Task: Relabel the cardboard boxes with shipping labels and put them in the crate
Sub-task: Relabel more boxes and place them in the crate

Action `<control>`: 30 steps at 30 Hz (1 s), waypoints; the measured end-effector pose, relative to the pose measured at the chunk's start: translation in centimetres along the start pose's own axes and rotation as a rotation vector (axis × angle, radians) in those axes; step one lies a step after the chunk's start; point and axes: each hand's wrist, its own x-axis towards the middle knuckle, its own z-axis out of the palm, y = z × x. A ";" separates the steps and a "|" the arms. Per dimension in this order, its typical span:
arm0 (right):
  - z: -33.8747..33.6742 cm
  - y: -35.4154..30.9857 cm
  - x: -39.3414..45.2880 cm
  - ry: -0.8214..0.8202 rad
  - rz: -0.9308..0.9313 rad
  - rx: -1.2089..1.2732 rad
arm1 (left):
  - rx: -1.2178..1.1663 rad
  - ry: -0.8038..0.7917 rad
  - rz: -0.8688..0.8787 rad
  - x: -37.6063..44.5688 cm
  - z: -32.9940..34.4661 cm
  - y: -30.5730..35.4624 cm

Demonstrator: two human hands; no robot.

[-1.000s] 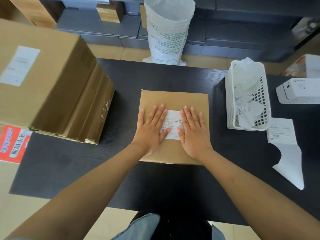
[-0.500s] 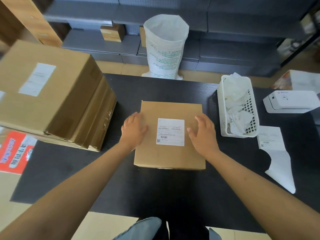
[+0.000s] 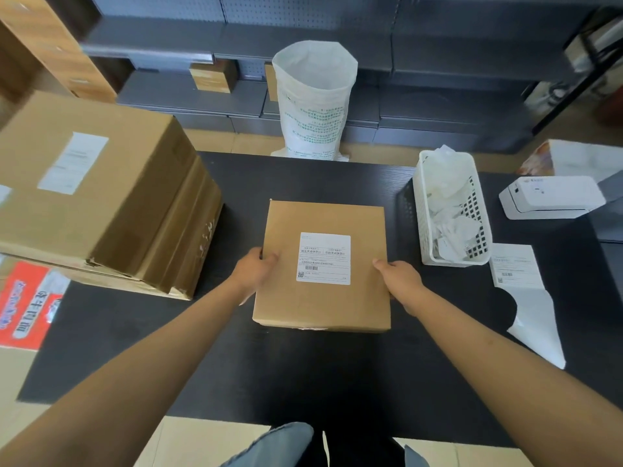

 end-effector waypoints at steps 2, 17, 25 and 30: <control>-0.3 -0.6 -0.4 0.001 -0.012 0.012 | 0.008 0.013 0.011 -0.2 -0.6 0.8; -6.0 -6.3 -4.2 0.205 -0.209 0.085 | 0.168 0.090 0.266 -3.1 -4.1 10.8; -9.6 -3.3 -6.5 0.366 -0.176 0.158 | 0.261 0.032 0.378 -4.3 -0.6 14.7; -14.2 0.9 -8.6 0.475 -0.096 0.229 | 0.267 -0.074 0.476 -6.7 4.7 18.0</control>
